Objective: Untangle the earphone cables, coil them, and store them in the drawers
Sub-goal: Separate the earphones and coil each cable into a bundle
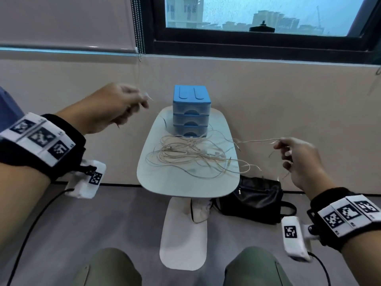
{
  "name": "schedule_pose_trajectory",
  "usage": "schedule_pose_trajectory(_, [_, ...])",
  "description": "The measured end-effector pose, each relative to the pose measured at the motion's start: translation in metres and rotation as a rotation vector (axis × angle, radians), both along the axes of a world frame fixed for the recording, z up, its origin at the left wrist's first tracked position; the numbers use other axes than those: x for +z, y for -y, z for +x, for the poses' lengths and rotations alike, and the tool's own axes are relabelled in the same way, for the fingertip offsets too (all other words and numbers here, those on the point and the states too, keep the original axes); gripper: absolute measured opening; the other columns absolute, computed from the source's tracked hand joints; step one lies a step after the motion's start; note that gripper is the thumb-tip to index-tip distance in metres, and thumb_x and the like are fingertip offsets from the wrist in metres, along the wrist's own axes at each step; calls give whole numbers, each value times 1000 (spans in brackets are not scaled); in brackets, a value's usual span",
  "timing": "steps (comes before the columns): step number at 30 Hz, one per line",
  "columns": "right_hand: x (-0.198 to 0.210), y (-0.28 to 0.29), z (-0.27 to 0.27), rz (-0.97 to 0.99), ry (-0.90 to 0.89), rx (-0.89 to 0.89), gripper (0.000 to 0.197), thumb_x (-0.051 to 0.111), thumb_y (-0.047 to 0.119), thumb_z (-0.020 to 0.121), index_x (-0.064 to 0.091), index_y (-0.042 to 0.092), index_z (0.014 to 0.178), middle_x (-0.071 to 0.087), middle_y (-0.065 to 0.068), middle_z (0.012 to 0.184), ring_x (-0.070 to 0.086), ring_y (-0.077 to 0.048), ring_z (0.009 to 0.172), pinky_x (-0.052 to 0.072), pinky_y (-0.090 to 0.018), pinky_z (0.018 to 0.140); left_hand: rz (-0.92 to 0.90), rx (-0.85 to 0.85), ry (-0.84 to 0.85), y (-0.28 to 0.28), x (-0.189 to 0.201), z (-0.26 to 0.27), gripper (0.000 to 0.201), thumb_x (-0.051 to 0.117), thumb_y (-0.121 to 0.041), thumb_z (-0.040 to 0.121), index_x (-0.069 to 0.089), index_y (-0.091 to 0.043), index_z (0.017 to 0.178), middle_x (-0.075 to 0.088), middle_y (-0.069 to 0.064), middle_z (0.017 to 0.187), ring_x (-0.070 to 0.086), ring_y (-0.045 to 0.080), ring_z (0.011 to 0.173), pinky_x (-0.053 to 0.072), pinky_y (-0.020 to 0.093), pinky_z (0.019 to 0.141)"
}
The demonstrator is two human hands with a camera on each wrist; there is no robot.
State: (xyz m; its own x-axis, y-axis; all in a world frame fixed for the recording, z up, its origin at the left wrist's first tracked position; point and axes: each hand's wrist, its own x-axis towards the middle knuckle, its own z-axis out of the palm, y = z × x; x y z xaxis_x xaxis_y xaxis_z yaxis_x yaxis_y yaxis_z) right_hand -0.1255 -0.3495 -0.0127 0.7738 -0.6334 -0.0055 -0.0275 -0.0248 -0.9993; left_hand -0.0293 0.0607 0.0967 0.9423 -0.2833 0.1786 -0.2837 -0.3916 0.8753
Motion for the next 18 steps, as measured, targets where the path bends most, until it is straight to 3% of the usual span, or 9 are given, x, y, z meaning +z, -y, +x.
schedule_pose_trajectory(2, [0,-16,1,-47,27,117,20,62,16,85,71,11,68,55,2,65,38,-10,55,25,-26,52,164,-121,-19,11,-16,-8,21,61,-24,102,75,-9,98,46,-1,64,31,10,49,26,19,41])
schedule_pose_trajectory(5, [-2,-43,3,-100,31,275,24,63,11,90,71,6,68,53,-1,61,38,-10,53,24,-25,50,286,-235,-69,25,-40,-16,17,68,-22,98,78,-18,111,57,-4,68,38,4,48,31,18,44])
schedule_pose_trajectory(7, [-4,-60,2,-134,13,353,26,62,11,94,71,4,70,52,1,58,38,-9,52,26,-23,48,369,-286,-91,33,-55,-19,20,74,-26,94,76,-23,114,63,-4,77,50,1,57,42,18,56])
schedule_pose_trajectory(9, [-6,-76,1,-155,11,419,27,62,10,95,72,1,71,51,0,58,38,-9,52,27,-21,48,458,-320,-81,41,-71,-22,30,78,-32,91,75,-24,119,62,-1,85,56,4,75,44,19,75])
schedule_pose_trajectory(11, [-10,-92,0,-192,14,472,28,61,7,95,71,0,69,53,5,54,41,-5,51,30,-16,47,551,-329,-43,48,-87,-25,37,82,-35,86,73,-27,121,64,-4,86,56,5,77,42,17,74])
schedule_pose_trajectory(13, [-16,-107,2,-271,-26,511,29,61,5,94,70,4,66,53,11,51,43,-2,52,33,-15,50,649,-351,-19,53,-103,-27,38,86,-38,81,73,-31,116,67,-3,88,55,3,74,40,15,69])
schedule_pose_trajectory(15, [-26,-122,11,-393,-104,552,30,64,10,91,71,13,62,58,6,58,49,-9,61,39,-26,58,721,-378,-21,57,-119,-28,37,90,-38,75,75,-30,108,66,0,89,55,8,75,41,20,67])
schedule_pose_trajectory(18, [-41,-139,25,-614,-292,647,23,64,20,87,74,16,66,70,0,73,62,-20,75,52,-37,75,738,-333,-8,62,-137,-29,29,90,-37,70,72,-32,92,59,-8,85,56,6,76,42,22,65])
